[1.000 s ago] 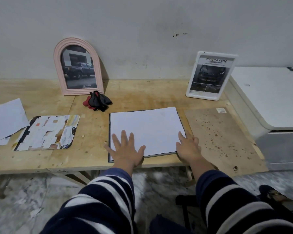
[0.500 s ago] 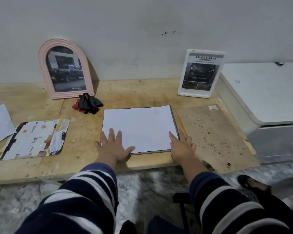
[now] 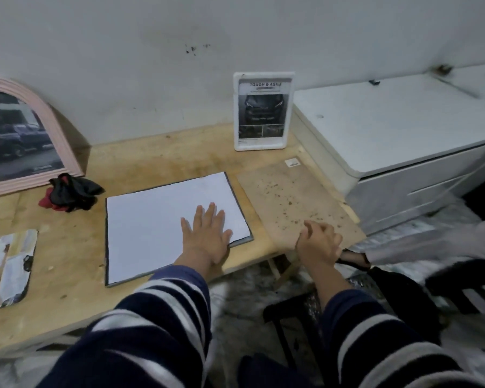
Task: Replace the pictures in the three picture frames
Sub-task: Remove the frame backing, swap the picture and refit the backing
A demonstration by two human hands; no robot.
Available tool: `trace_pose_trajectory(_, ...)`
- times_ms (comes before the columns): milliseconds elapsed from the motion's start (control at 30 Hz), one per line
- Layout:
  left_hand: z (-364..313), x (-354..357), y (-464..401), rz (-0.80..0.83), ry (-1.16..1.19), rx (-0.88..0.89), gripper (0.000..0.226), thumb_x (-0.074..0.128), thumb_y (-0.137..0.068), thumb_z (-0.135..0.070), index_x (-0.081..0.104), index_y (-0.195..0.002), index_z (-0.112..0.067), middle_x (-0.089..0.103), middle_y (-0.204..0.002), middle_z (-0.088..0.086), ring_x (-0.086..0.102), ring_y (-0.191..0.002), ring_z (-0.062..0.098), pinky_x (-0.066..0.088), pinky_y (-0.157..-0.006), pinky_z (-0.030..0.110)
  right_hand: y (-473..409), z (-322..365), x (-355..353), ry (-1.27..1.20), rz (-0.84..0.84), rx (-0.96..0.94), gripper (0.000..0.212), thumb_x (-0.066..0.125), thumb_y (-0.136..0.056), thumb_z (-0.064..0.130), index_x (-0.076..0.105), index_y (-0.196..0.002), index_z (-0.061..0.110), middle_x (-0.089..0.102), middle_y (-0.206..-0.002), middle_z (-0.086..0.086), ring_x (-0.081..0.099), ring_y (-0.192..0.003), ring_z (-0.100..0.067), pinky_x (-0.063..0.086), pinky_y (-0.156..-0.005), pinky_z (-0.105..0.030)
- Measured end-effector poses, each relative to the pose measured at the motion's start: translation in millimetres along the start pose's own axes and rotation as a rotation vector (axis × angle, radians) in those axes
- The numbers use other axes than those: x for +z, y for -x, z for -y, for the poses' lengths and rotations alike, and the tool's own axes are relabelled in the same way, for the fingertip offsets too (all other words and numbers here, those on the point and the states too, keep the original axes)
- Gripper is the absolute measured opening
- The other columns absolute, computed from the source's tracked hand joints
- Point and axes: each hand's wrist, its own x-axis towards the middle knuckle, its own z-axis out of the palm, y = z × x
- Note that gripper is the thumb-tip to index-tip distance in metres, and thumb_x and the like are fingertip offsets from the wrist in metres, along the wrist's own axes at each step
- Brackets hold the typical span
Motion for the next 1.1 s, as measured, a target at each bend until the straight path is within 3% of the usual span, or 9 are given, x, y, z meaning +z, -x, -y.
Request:
trace_pose_trajectory(167, -24.5, 12.2, 3.3, 0.053, 0.069, 0.000, 0.055, 0.011, -0.103, -0.040, -0.006, -0.154, -0.027, -0.015, -0.161, -0.003, -0.013, -0.148, 0.025, 0.001, -0.118, 0.055, -5.7, -39.0, -10.6, -0.202, -0.091, 0.359, 0.062, 0.055, -0.092, 0.028, 0.026, -0.147, 0.025, 0.018, -0.153, -0.011, 0.022, -0.134, -0.035, 0.032, -0.107, -0.050)
trace_pose_trajectory(333, -25.2, 13.2, 5.8, 0.047, 0.088, -0.027, 0.055, 0.013, -0.103, -0.039, -0.004, -0.154, -0.028, -0.011, -0.162, -0.003, -0.010, -0.148, 0.025, 0.002, -0.118, 0.055, -4.1, -38.0, -4.0, -0.802, -0.056, 0.539, 0.071, 0.049, -0.096, 0.011, 0.008, -0.153, 0.022, 0.042, -0.143, -0.015, 0.047, -0.123, -0.035, 0.041, -0.100, -0.043)
trace_pose_trajectory(467, -28.6, 13.6, 5.9, 0.046, 0.097, -0.044, 0.055, 0.013, -0.104, -0.037, -0.006, -0.154, -0.028, -0.013, -0.162, -0.002, -0.011, -0.148, 0.025, 0.001, -0.118, 0.055, -11.1, -36.1, -2.3, -1.000, -0.110, 0.686, 0.059, 0.051, -0.096, 0.008, 0.024, -0.148, 0.014, 0.046, -0.141, -0.011, 0.051, -0.120, -0.033, 0.045, -0.099, -0.041)
trace_pose_trajectory(633, -29.6, 14.2, 5.9, 0.051, 0.100, -0.052, 0.055, 0.013, -0.104, -0.036, -0.007, -0.154, -0.027, -0.013, -0.162, -0.002, -0.012, -0.148, 0.025, 0.001, -0.118, 0.056, -13.9, -44.6, 1.8, -1.101, 0.016, 0.680, 0.034, 0.044, -0.098, 0.009, 0.047, -0.132, 0.012, 0.054, -0.128, -0.011, 0.054, -0.111, -0.032, 0.049, -0.096, -0.052)
trace_pose_trajectory(733, -31.2, 12.0, 5.3, 0.028, 0.107, -0.057, 0.054, 0.018, -0.104, -0.035, 0.000, -0.154, -0.025, -0.008, -0.162, -0.001, -0.007, -0.149, 0.027, 0.004, -0.118, 0.056, -14.1, -44.3, 0.0, -1.263, 0.031, 0.700, 0.029, 0.040, -0.098, 0.005, 0.049, -0.123, 0.018, 0.056, -0.117, -0.008, 0.057, -0.103, -0.028, 0.051, -0.093, -0.052)
trace_pose_trajectory(833, -32.7, 4.0, 2.0, -0.001, 0.055, -0.059, 0.050, 0.024, -0.101, -0.035, 0.016, -0.149, -0.025, 0.008, -0.160, 0.002, 0.010, -0.146, 0.029, 0.016, -0.113, 0.054, -15.2, -43.2, -5.9, -1.283, -0.034, 0.711, 0.038, 0.037, -0.100, 0.009, 0.047, -0.134, 0.020, 0.055, -0.122, -0.006, 0.056, -0.104, -0.027, 0.051, -0.093, -0.049)
trace_pose_trajectory(933, -36.3, -9.3, -4.1, -0.134, 0.069, -0.079, 0.048, 0.024, -0.101, -0.040, 0.024, -0.145, -0.022, 0.020, -0.154, 0.003, 0.026, -0.138, 0.027, 0.022, -0.109, 0.052, -19.0, -43.9, -16.2, -1.284, -0.105, 0.703, 0.038, 0.033, -0.101, 0.009, 0.048, -0.134, 0.021, 0.055, -0.128, -0.005, 0.055, -0.103, -0.024, 0.047, -0.095, -0.041)
trace_pose_trajectory(1000, -39.0, -22.7, -9.6, -0.268, 0.197, -0.120, 0.053, 0.023, -0.101, -0.043, 0.019, -0.149, -0.019, 0.017, -0.156, 0.003, 0.026, -0.140, 0.028, 0.020, -0.112, 0.054, -22.0, -41.8, -27.5, -1.283, -0.122, 0.694, 0.033, 0.031, -0.101, 0.006, 0.051, -0.122, 0.022, 0.058, -0.112, -0.002, 0.053, -0.086, -0.017, 0.045, -0.084, -0.033)
trace_pose_trajectory(1100, -34.6, -45.6, -18.8, -0.368, 0.362, -0.144, 0.058, 0.029, -0.101, -0.045, 0.019, -0.150, -0.015, 0.019, -0.156, 0.008, 0.023, -0.141, 0.031, 0.020, -0.114, 0.054, -27.6, -30.7, -42.4, -1.261, -0.064, 0.644, 0.029, 0.031, -0.101, 0.007, 0.048, -0.114, 0.026, 0.057, -0.101, 0.003, 0.053, -0.089, -0.018, 0.047, -0.070, -0.028)
